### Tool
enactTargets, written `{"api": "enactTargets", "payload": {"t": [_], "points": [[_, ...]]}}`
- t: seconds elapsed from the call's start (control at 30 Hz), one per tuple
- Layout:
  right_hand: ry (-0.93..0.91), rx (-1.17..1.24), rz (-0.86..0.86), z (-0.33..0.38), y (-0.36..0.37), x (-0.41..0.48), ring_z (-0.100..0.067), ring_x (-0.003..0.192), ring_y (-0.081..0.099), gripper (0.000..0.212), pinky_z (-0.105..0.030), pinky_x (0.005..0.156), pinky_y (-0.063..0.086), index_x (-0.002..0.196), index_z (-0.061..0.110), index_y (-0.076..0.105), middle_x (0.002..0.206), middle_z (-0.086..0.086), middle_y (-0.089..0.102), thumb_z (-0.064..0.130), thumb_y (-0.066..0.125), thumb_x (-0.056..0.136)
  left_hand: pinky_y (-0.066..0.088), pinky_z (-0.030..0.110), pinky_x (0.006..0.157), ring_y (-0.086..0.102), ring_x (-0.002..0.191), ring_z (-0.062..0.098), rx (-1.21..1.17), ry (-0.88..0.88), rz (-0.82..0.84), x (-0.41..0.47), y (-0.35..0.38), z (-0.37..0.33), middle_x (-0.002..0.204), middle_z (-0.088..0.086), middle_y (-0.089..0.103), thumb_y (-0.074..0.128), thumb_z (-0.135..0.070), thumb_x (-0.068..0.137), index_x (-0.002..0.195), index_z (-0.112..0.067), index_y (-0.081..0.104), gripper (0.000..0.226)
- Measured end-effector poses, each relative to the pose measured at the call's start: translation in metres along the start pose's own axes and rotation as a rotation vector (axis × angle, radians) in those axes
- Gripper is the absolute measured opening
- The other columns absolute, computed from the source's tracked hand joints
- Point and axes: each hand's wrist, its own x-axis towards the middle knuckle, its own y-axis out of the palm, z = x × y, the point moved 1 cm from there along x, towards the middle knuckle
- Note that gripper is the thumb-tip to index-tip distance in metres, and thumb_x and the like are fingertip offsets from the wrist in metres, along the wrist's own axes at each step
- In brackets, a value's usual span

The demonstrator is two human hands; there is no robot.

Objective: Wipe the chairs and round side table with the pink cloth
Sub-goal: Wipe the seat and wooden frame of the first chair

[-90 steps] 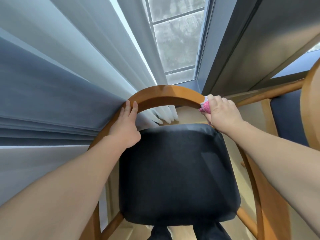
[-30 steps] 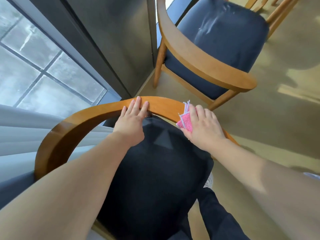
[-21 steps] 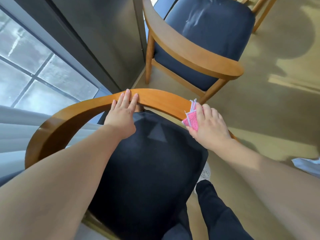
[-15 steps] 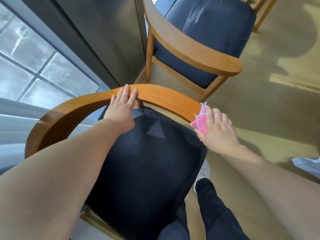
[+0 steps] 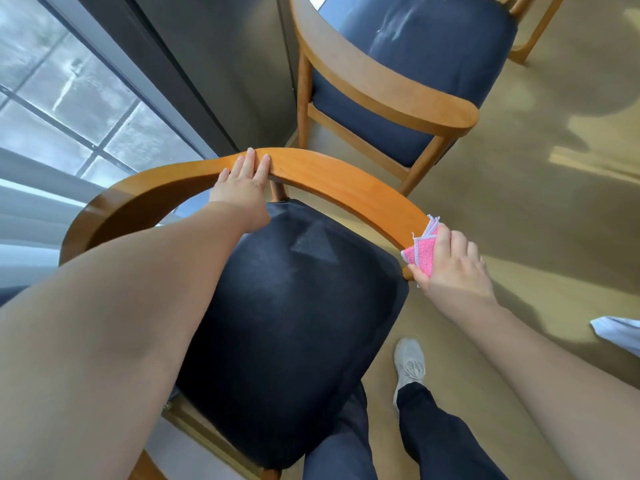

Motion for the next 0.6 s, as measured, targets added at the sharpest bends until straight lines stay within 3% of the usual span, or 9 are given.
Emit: {"api": "enactTargets", "payload": {"t": [0.13,0.27,0.43,0.5,0.6], "points": [[0.006,0.025,-0.049,-0.011,0.004,-0.016,-0.04,0.08,0.059,0.086,-0.044,0.067,0.052,0.128,-0.01,0.042,0.101,-0.027,0.055,0.043,0.08,0.073,0.008,0.045,0.119,-0.004,0.146,0.028,-0.092,-0.075,-0.059,-0.015,0.002,-0.016,0.159,0.007,-0.009,0.058,-0.011,0.085,0.151,-0.021,-0.007,0.094],[0.022,0.092,0.002,-0.019,0.0,-0.03,-0.037,0.057,0.059,0.074,-0.038,0.049,0.051,0.113,-0.015,0.051,0.08,-0.024,0.055,0.035,0.084,0.07,0.021,0.048,0.116,0.005,0.146,0.029,-0.274,-0.179,-0.064,-0.058,0.016,-0.032,0.16,0.003,-0.002,0.057,-0.014,0.087,0.151,-0.025,0.002,0.086],[0.032,0.216,0.149,-0.033,-0.02,-0.037,-0.038,0.09,0.062,0.039,-0.037,0.067,0.041,0.124,0.004,0.05,0.105,-0.014,0.064,0.026,0.059,0.094,0.04,0.043,0.103,0.034,0.134,0.029,-0.429,-0.213,-0.08,-0.132,0.028,-0.033,0.151,0.003,0.026,0.052,-0.013,0.083,0.144,-0.02,0.026,0.066],[-0.048,0.267,0.133,-0.026,-0.041,-0.04,-0.033,0.093,0.061,0.027,-0.034,0.066,0.038,0.119,0.015,0.054,0.104,-0.006,0.064,0.027,0.055,0.095,0.044,0.042,0.095,0.043,0.123,0.027,-0.467,-0.273,-0.099,-0.163,0.028,-0.03,0.139,0.001,0.038,0.05,-0.013,0.084,0.137,-0.018,0.035,0.056],[-0.234,0.211,0.069,0.002,-0.067,-0.041,-0.029,0.088,0.063,0.032,-0.035,0.069,0.05,0.12,0.014,0.05,0.104,-0.006,0.06,0.031,0.057,0.093,0.045,0.041,0.098,0.046,0.122,0.025,-0.489,-0.387,-0.138,-0.208,0.037,-0.021,0.137,0.0,0.043,0.052,-0.015,0.085,0.136,-0.02,0.039,0.052]]}}
